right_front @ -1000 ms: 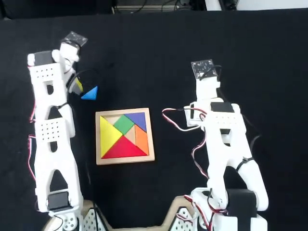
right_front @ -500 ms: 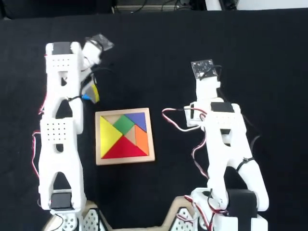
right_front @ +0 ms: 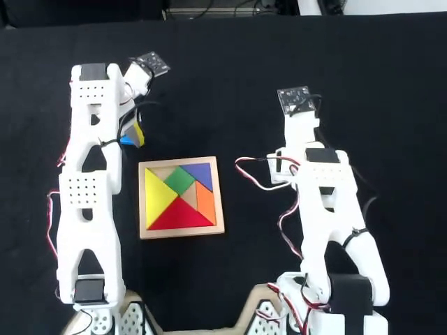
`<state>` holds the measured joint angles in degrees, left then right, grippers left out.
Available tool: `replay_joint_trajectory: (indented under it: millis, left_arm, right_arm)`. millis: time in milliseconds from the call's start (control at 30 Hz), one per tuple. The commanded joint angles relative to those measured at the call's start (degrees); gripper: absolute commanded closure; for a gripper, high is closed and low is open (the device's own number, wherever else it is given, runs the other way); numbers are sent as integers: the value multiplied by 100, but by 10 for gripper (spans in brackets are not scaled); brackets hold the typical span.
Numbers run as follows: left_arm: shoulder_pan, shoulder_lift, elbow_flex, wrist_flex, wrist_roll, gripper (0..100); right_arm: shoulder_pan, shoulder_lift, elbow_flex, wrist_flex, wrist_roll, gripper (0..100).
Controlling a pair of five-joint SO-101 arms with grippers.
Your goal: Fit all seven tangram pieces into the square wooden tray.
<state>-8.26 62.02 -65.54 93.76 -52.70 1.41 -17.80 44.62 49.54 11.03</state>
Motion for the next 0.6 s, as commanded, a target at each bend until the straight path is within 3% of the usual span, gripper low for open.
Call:
replay_joint_trajectory:
  millis: [0,133,567]
  left_arm:
    - [48,-9,-22,-79,-255,718]
    - [57,79,-22,-79,-615,718]
    - [189,378,-84,-396,-360,722]
  right_arm:
    - [-79,-198,-40,-88,53,986]
    - [-79,-198,-40,-88,53,986]
    - [-79,-198,-40,-88,53,986]
